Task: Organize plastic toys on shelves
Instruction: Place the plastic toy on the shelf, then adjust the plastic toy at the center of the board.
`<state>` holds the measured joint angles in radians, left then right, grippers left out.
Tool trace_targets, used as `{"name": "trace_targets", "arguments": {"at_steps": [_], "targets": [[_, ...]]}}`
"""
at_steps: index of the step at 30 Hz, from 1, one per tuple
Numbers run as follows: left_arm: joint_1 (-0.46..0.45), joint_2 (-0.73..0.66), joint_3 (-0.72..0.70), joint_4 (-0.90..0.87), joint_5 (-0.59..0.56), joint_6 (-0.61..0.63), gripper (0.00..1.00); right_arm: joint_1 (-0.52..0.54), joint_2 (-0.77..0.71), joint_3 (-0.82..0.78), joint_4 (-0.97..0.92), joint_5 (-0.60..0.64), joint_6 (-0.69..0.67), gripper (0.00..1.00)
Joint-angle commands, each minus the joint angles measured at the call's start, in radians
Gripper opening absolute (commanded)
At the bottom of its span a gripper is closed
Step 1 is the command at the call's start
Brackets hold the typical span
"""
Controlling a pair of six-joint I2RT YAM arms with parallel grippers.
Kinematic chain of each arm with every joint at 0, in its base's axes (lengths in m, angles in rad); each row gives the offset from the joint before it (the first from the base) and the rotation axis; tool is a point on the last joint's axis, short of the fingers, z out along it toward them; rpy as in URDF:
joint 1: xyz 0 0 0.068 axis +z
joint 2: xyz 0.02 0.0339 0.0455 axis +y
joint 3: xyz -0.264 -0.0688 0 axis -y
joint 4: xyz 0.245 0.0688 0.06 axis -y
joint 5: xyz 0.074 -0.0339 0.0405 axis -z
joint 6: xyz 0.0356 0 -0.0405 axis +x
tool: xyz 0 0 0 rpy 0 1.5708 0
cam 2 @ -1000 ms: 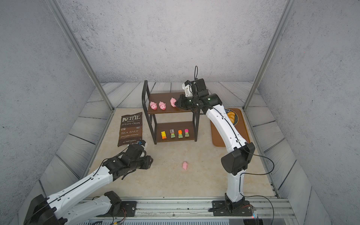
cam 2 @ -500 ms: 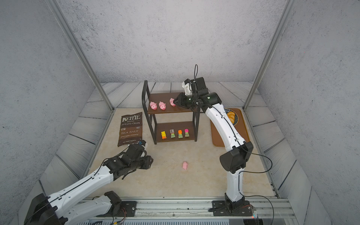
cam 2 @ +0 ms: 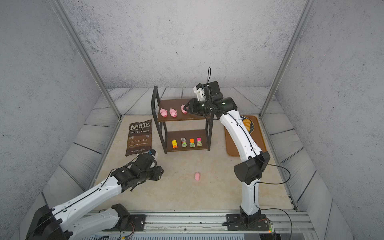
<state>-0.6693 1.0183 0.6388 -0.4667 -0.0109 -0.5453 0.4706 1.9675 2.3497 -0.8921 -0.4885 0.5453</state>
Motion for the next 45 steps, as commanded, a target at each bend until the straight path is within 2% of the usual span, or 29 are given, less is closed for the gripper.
{"name": "trace_targets", "arguments": {"at_steps": [1, 8, 12, 20, 28, 33, 37, 41, 45], "targets": [[0.007, 0.004, 0.002, 0.017, 0.034, 0.026, 0.49, 0.001, -0.005, 0.031, -0.039, -0.027, -0.061, 0.41], [0.005, 0.037, 0.003, 0.104, 0.236, 0.072, 0.52, 0.026, -0.148, -0.075, -0.057, -0.04, -0.183, 0.43], [-0.034, 0.093, 0.0, 0.174, 0.278, 0.045, 0.57, 0.042, -0.261, -0.217, -0.044, -0.031, -0.243, 0.43], [-0.153, 0.303, 0.063, 0.314, 0.307, -0.01, 0.58, 0.048, -0.596, -0.69, 0.088, -0.014, -0.275, 0.43], [-0.201, 0.541, 0.197, 0.399, 0.379, -0.01, 0.61, 0.048, -0.843, -1.165, 0.255, 0.108, -0.198, 0.44], [-0.209, 0.656, 0.275, 0.404, 0.405, -0.002, 0.6, 0.047, -0.888, -1.395, 0.367, 0.183, -0.125, 0.44], [-0.211, 0.735, 0.305, 0.428, 0.429, -0.011, 0.54, 0.047, -0.888, -1.492, 0.396, 0.215, -0.097, 0.44], [-0.215, 0.791, 0.328, 0.426, 0.442, -0.012, 0.41, 0.047, -0.857, -1.564, 0.438, 0.21, -0.079, 0.44], [-0.215, 0.793, 0.328, 0.357, 0.36, -0.002, 0.33, 0.047, -0.803, -1.612, 0.484, 0.211, -0.077, 0.43]]}}
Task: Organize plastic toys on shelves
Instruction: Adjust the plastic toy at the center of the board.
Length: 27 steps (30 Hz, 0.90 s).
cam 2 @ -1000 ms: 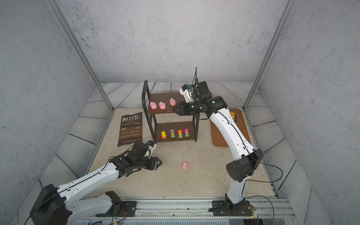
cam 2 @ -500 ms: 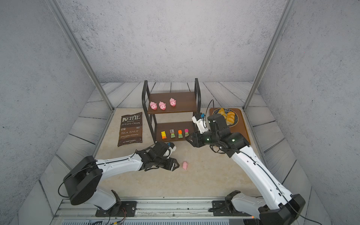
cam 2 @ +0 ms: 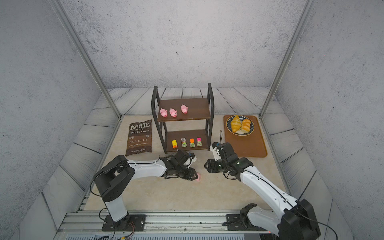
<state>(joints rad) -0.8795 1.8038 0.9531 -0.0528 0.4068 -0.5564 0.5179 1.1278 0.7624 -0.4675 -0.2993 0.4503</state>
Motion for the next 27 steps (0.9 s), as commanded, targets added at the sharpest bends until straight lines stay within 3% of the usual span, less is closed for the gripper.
{"name": "trace_targets", "arguments": {"at_steps": [1, 12, 17, 23, 27], "targets": [[-0.005, 0.005, 0.011, -0.071, -0.076, 0.012, 0.32, 0.0, 0.051, -0.03, 0.068, 0.014, 0.017, 0.43], [-0.004, -0.064, -0.003, -0.216, -0.284, 0.05, 0.27, 0.002, 0.192, -0.042, 0.164, -0.083, 0.014, 0.42], [-0.003, -0.098, -0.001, -0.243, -0.318, 0.059, 0.27, 0.009, 0.226, -0.04, 0.205, -0.116, 0.018, 0.41], [-0.005, -0.164, -0.02, -0.243, -0.255, 0.064, 0.29, 0.02, 0.298, -0.017, 0.255, -0.124, 0.005, 0.27], [-0.005, -0.206, -0.062, -0.163, -0.098, 0.064, 0.27, 0.027, 0.36, 0.01, 0.289, -0.129, -0.012, 0.23]]}}
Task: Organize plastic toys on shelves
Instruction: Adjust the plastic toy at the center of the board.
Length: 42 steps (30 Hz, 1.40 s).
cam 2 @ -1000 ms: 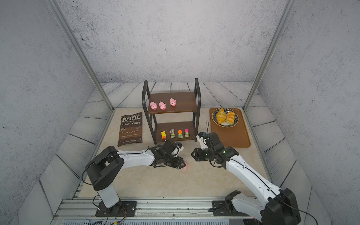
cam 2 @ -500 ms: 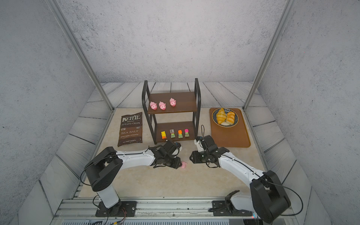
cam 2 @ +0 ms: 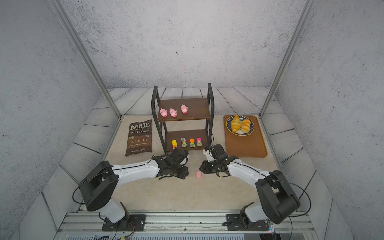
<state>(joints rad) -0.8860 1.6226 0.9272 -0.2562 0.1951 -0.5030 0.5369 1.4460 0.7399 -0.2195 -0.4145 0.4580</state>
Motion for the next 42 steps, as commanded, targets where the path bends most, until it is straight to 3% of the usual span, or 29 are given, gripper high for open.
{"name": "trace_targets", "arguments": {"at_steps": [1, 4, 8, 18, 29, 42], "targets": [[0.002, -0.03, -0.049, 0.069, 0.15, 0.003, 0.26, 0.008, 0.054, 0.041, 0.042, -0.004, -0.024, 0.23], [0.002, -0.025, -0.073, 0.148, 0.247, -0.021, 0.2, 0.01, 0.088, 0.064, 0.038, 0.033, -0.033, 0.21], [0.0, 0.018, -0.083, 0.234, 0.336, -0.059, 0.21, 0.009, 0.137, 0.094, 0.042, 0.033, -0.051, 0.2], [-0.004, 0.165, -0.063, 0.377, 0.407, -0.126, 0.26, 0.011, 0.26, 0.137, 0.013, 0.042, -0.066, 0.19], [0.0, 0.253, 0.0, 0.277, 0.246, -0.098, 0.28, 0.011, 0.242, 0.084, -0.02, 0.05, -0.053, 0.19], [0.002, 0.189, 0.005, 0.073, -0.049, -0.074, 0.25, 0.014, 0.206, 0.04, -0.055, 0.076, -0.036, 0.19]]}}
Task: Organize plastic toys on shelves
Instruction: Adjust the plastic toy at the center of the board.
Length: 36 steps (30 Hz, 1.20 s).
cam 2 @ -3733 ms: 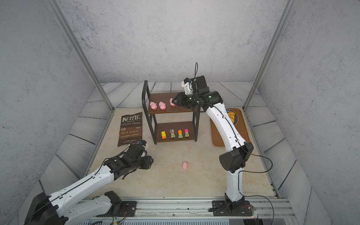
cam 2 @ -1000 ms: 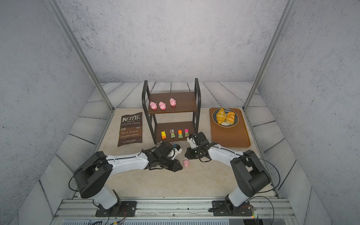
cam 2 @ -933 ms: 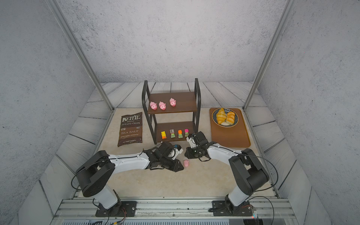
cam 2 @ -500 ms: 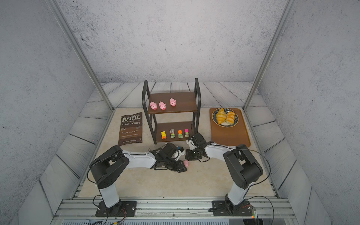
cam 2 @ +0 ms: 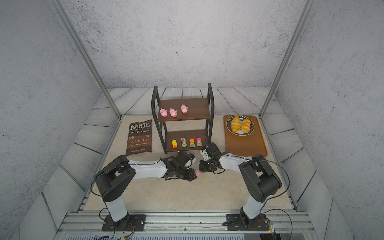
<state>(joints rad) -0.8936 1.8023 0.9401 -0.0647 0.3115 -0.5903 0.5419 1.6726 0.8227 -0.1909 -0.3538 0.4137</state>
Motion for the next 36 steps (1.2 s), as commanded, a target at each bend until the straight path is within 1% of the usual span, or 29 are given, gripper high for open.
{"name": "trace_targets", "arguments": {"at_steps": [1, 7, 10, 12, 16, 18, 20, 23, 25, 29, 32, 36], "targets": [[0.009, 0.004, -0.009, -0.123, -0.18, 0.013, 0.25, 0.01, -0.022, -0.049, -0.084, 0.01, 0.008, 0.18], [0.012, -0.027, -0.006, -0.158, -0.245, 0.007, 0.25, 0.025, -0.042, -0.071, -0.083, -0.021, 0.01, 0.18], [0.015, -0.048, -0.012, -0.169, -0.282, 0.007, 0.26, 0.03, -0.061, -0.077, -0.079, -0.06, 0.005, 0.18], [0.017, -0.062, -0.018, -0.17, -0.288, 0.011, 0.26, 0.034, -0.072, -0.077, -0.079, -0.063, 0.005, 0.18], [0.016, -0.098, -0.036, -0.175, -0.271, 0.027, 0.26, 0.033, -0.094, -0.07, -0.106, 0.016, 0.02, 0.16], [0.018, -0.11, -0.045, -0.173, -0.242, 0.033, 0.26, 0.033, -0.095, -0.059, -0.122, 0.062, 0.029, 0.14], [0.017, -0.112, -0.056, -0.159, -0.194, 0.041, 0.25, 0.033, -0.088, -0.048, -0.125, 0.095, 0.04, 0.13], [0.017, -0.111, -0.081, -0.094, -0.113, 0.049, 0.23, 0.034, -0.058, -0.026, -0.098, 0.112, 0.039, 0.11], [0.016, -0.101, -0.085, -0.07, -0.093, 0.044, 0.21, 0.033, -0.022, 0.001, -0.095, 0.111, 0.032, 0.11], [0.017, -0.052, -0.062, -0.073, -0.103, 0.039, 0.19, 0.033, 0.034, 0.035, -0.079, 0.08, 0.028, 0.11], [0.022, -0.018, -0.048, -0.074, -0.122, 0.03, 0.18, 0.039, 0.06, 0.04, -0.068, 0.029, 0.013, 0.12], [0.035, 0.002, -0.041, -0.066, -0.126, 0.024, 0.18, 0.053, 0.069, 0.033, -0.076, 0.02, 0.002, 0.13]]}}
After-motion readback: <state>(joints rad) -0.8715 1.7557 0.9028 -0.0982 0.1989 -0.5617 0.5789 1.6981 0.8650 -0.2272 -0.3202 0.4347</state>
